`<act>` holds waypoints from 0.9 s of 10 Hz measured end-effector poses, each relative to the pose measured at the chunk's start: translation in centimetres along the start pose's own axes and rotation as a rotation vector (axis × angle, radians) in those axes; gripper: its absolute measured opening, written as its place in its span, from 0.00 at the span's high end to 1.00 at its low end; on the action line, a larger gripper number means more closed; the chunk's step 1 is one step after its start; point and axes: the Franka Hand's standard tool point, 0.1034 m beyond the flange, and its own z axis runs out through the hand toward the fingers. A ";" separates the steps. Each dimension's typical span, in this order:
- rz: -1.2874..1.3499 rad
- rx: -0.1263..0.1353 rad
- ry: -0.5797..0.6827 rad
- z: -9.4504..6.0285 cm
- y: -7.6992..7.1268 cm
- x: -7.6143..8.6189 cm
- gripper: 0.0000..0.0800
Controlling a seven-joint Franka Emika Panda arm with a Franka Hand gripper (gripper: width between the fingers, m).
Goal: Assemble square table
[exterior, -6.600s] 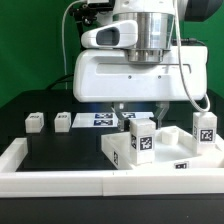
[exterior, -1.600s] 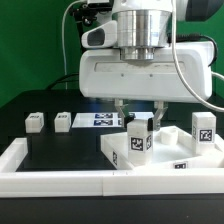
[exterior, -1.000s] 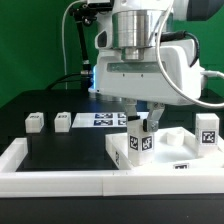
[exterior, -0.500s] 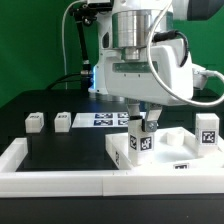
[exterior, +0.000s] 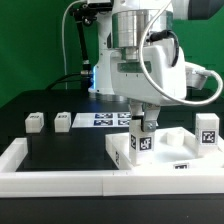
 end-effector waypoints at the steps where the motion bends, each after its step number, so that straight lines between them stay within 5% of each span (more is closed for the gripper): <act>1: -0.064 0.000 0.000 0.0 0.0 0.0 0.33; 4: -0.360 -0.008 -0.010 0.0 0.0 -0.3 0.20; 9: -0.752 -0.006 -0.009 0.0 0.1 0.0 0.19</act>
Offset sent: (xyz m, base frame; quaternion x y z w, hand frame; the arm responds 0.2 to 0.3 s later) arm 0.0016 0.0100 -0.0008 -0.0162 -0.0327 -0.2776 0.9600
